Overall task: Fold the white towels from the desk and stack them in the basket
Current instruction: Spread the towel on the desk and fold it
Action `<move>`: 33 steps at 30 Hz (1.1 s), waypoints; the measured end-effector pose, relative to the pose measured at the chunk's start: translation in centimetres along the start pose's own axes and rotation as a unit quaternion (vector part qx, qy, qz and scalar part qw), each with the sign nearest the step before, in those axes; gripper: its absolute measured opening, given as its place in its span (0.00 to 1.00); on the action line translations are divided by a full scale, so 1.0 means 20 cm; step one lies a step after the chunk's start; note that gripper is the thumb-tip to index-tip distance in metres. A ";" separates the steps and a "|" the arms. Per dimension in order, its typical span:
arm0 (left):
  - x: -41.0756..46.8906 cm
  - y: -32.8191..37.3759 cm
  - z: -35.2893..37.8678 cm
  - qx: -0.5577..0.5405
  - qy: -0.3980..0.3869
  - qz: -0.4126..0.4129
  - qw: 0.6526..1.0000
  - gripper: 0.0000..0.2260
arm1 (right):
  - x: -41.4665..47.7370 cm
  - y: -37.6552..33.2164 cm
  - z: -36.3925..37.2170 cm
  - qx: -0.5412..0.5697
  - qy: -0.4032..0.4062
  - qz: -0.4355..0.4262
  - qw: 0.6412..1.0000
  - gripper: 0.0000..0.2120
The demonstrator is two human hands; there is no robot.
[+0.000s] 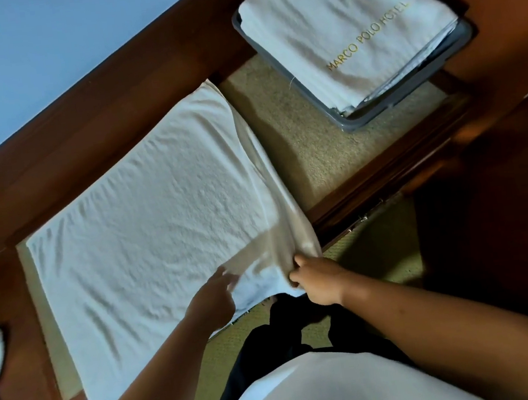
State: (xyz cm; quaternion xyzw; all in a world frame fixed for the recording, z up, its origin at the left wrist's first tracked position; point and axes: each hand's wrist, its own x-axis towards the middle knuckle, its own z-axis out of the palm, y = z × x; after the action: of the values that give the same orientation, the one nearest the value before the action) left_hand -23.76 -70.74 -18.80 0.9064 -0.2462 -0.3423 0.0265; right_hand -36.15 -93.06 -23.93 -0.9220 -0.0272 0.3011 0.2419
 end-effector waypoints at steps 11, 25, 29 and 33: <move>-0.01 0.07 0.01 0.007 -0.023 -0.015 1.000 0.20 | -0.05 0.01 -0.23 0.336 -0.139 0.207 0.908 0.13; 0.04 0.35 0.09 0.065 -0.057 0.065 0.994 0.28 | -0.39 0.27 -0.17 0.162 0.082 0.209 0.961 0.07; 0.08 0.37 0.09 0.073 -0.058 0.053 0.994 0.29 | -0.44 0.33 -0.08 0.062 0.060 0.279 0.956 0.19; 0.08 0.36 0.07 0.079 -0.069 0.059 0.993 0.28 | -0.50 0.30 -0.03 0.032 0.275 0.187 0.943 0.15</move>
State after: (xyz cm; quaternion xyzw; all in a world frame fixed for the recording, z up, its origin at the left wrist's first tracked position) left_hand -26.70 -77.56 -19.36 0.8639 -0.3268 -0.3809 -0.0423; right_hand -44.62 -100.57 -20.88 -0.9493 0.2227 0.0760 0.2084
